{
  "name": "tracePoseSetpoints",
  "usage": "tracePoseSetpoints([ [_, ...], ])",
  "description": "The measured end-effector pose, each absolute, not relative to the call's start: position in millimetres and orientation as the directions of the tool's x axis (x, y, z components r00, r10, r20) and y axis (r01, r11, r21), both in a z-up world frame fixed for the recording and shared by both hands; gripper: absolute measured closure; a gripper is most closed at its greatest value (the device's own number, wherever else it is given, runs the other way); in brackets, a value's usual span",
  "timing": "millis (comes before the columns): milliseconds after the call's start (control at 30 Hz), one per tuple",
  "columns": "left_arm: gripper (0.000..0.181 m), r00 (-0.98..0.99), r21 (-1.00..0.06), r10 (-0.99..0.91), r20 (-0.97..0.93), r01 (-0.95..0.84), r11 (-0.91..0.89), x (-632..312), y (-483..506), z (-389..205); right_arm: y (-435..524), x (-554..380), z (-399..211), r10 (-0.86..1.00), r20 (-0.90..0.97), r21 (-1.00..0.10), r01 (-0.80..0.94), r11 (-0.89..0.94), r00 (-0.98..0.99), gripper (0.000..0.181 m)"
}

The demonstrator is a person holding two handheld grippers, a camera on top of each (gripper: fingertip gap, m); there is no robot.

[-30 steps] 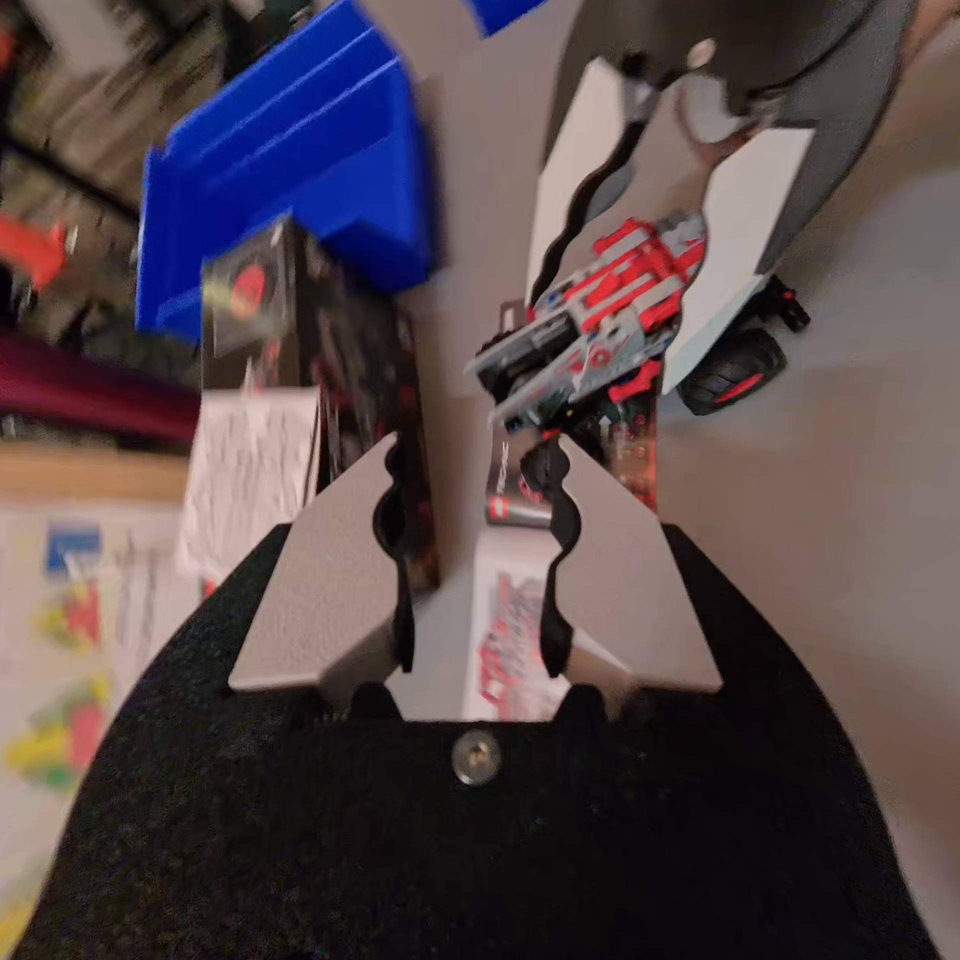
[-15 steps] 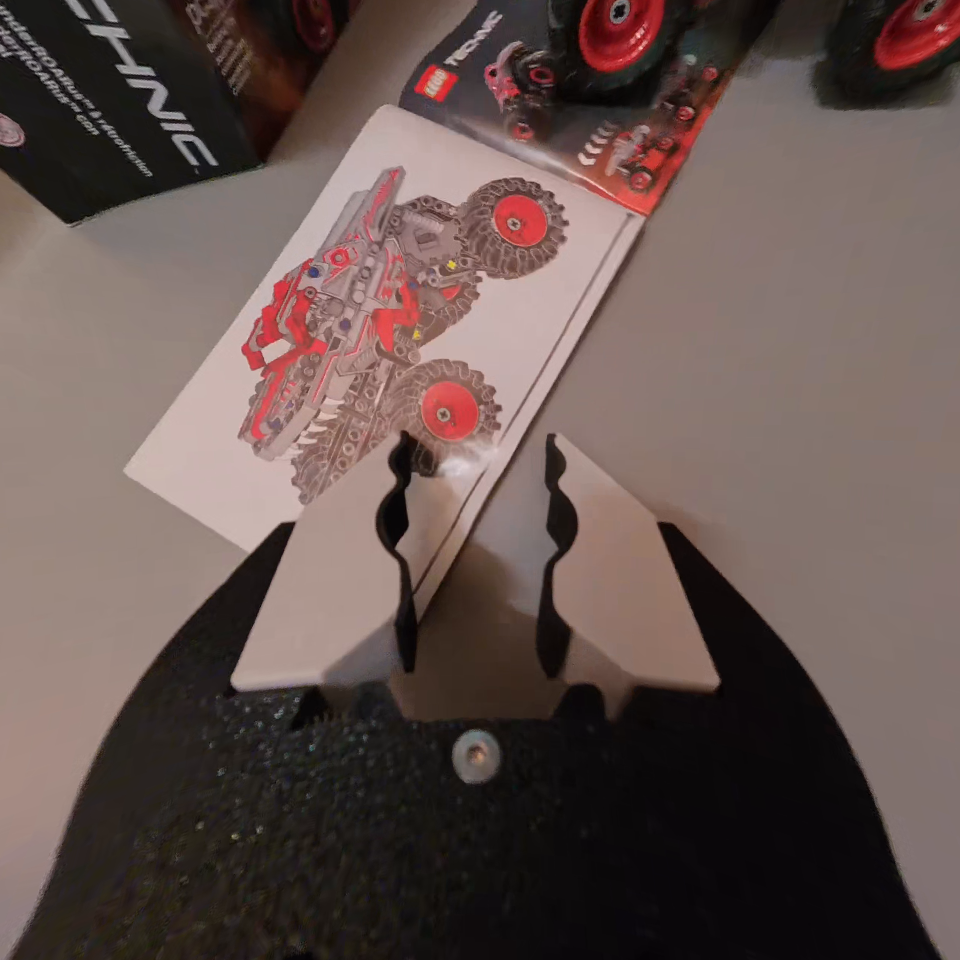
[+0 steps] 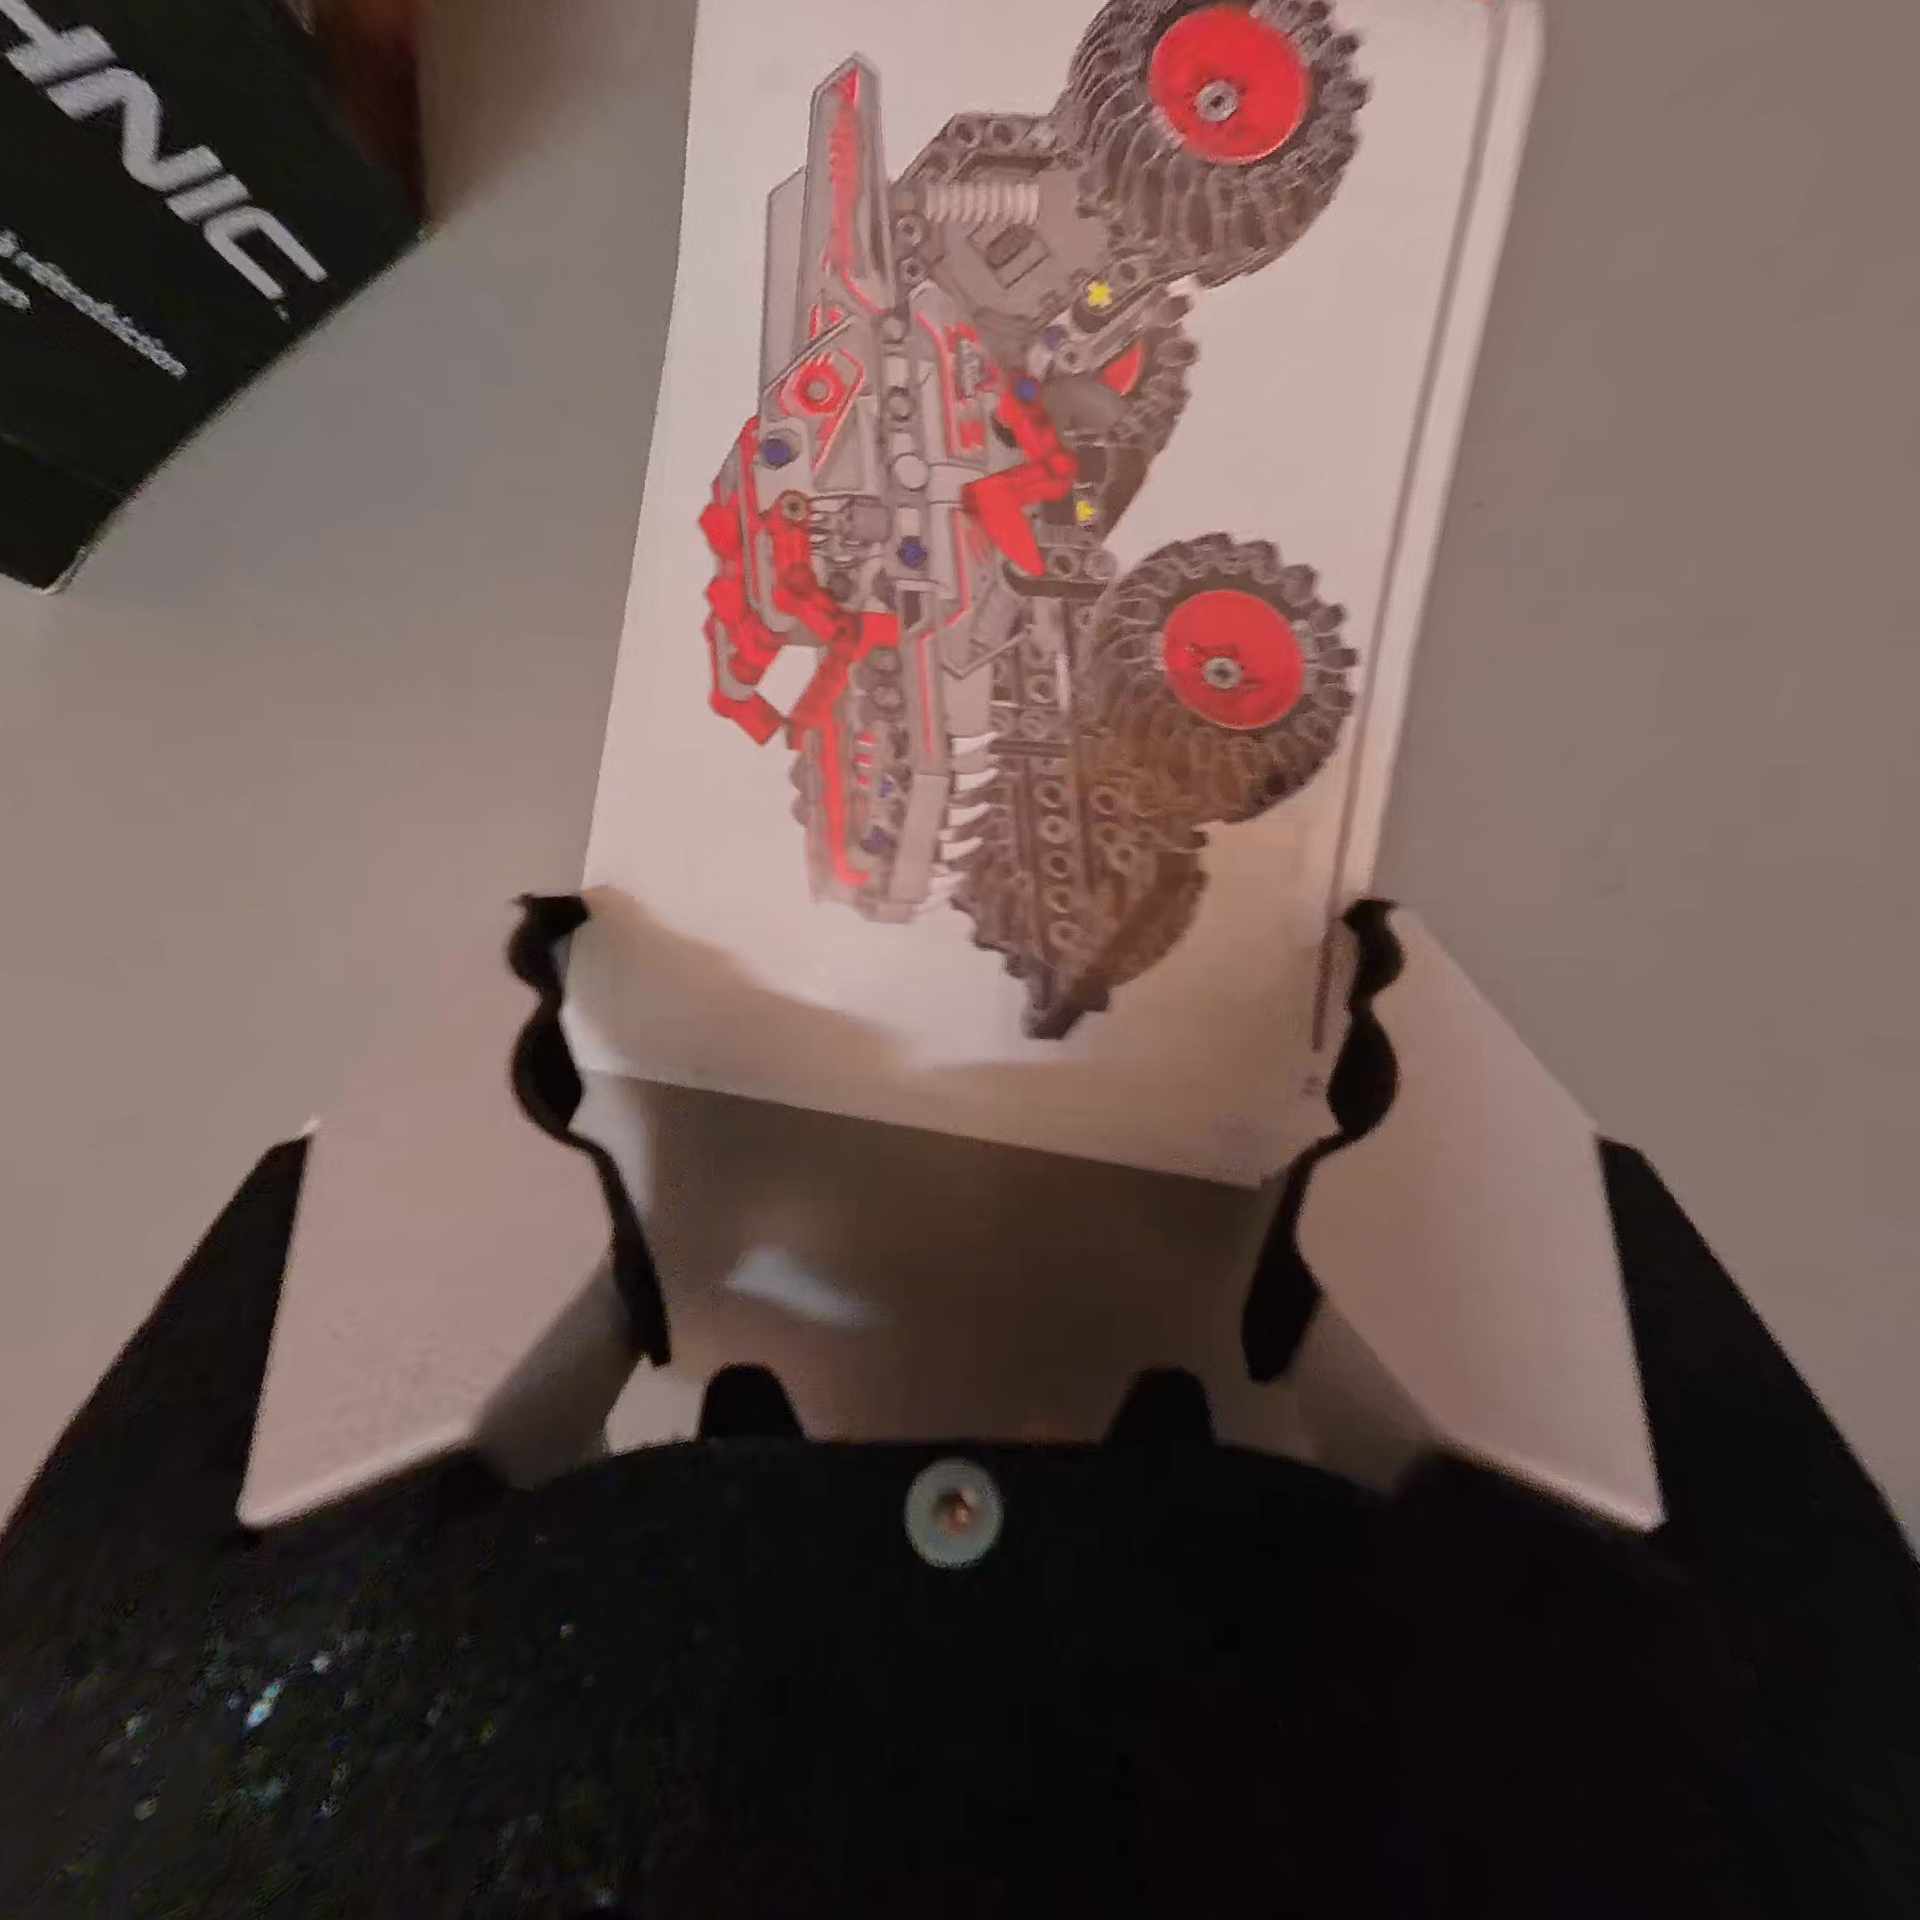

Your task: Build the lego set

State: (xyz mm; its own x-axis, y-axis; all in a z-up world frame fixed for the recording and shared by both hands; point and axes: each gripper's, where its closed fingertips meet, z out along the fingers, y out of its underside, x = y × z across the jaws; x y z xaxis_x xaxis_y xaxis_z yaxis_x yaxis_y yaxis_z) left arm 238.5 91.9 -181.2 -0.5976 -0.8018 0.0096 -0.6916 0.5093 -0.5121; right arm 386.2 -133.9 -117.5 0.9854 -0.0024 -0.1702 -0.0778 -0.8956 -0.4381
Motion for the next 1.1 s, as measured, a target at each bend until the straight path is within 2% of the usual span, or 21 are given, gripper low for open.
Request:
tracePoseSetpoints([
  [100,0.032,-0.592,-0.515,-0.806,0.001,-0.691,0.507,240.0,86.6,-181.3,-138.9,389.6,-115.4,-0.021,-0.091,-0.444,-0.060,-0.894,0.996,0.099],
  [200,0.042,-0.592,-0.532,-0.806,-0.002,-0.682,0.503,236.2,86.7,-178.6,-142.9,393.7,-113.6,-0.081,-0.089,-0.482,-0.114,-0.869,0.993,0.100],
  [333,0.054,-0.575,-0.536,-0.818,0.008,-0.693,0.482,229.5,96.8,-176.2,-153.0,422.8,-107.1,-0.279,-0.039,-0.548,-0.254,-0.797,0.959,0.101],
  [433,0.054,-0.568,-0.522,-0.823,0.005,-0.703,0.483,224.2,103.6,-176.3,-167.3,458.5,-106.1,-0.504,-0.026,-0.603,-0.416,-0.681,0.863,0.101],
  [500,0.055,-0.556,-0.476,-0.831,-0.001,-0.731,0.490,218.9,110.6,-176.5,-167.6,472.9,-103.5,-0.618,-0.073,-0.646,-0.509,-0.569,0.783,0.101],
  [667,0.058,-0.528,-0.394,-0.846,-0.081,-0.762,0.513,207.5,138.2,-171.1,-144.6,488.9,-95.3,-0.725,-0.217,-0.721,-0.608,-0.332,0.654,0.098],
  [767,0.060,-0.486,-0.404,-0.869,-0.096,-0.779,0.480,202.5,147.8,-170.0,-141.3,479.5,-101.2,-0.665,-0.206,-0.694,-0.586,-0.418,0.718,0.083],
  [867,0.061,-0.465,-0.444,-0.882,-0.075,-0.776,0.447,198.7,147.9,-171.2,-147.3,474.6,-110.7,-0.577,-0.127,-0.667,-0.500,-0.552,0.806,0.092],
  [967,0.062,-0.453,-0.473,-0.889,-0.068,-0.770,0.428,198.1,147.6,-171.4,-149.7,476.6,-118.8,-0.491,0.024,-0.613,-0.376,-0.696,0.871,0.088],
  [1100,0.063,-0.432,-0.503,-0.899,-0.077,-0.761,0.409,196.9,147.9,-170.6,-145.8,481.5,-118.1,-0.591,-0.026,-0.620,-0.477,-0.623,0.806,0.096],
])
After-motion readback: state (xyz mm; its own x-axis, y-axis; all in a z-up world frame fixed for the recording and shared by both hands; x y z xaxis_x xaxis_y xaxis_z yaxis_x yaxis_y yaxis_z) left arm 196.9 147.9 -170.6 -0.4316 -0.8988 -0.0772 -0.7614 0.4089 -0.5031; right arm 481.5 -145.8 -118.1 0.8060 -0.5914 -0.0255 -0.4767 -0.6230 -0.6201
